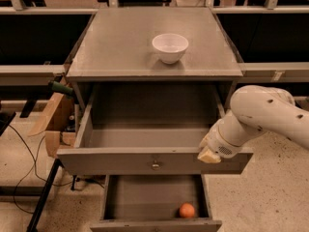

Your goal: Open top drawer

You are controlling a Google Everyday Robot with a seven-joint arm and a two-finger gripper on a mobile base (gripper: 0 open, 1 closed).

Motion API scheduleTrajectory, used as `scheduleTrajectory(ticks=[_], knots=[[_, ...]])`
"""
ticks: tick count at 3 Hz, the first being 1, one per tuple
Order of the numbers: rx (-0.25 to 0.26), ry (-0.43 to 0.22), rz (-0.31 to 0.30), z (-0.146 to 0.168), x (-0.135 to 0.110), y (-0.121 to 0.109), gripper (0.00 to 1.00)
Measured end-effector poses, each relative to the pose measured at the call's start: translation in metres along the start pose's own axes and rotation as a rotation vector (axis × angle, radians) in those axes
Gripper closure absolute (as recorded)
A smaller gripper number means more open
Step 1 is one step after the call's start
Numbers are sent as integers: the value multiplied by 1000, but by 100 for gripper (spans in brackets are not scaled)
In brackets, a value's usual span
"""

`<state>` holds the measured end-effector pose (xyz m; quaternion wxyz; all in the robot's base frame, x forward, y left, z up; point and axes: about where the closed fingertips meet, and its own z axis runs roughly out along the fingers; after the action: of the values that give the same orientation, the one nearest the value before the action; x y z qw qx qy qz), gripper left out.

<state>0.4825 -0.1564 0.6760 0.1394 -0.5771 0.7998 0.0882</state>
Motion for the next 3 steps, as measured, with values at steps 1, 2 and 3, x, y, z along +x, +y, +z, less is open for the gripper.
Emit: scheduleTrajectory(ticks=[1, 2, 3], knots=[[18, -12, 8, 0, 3, -4, 49], [43, -20, 6, -6, 3, -8, 26], [63, -23, -3, -13, 1, -11, 4]])
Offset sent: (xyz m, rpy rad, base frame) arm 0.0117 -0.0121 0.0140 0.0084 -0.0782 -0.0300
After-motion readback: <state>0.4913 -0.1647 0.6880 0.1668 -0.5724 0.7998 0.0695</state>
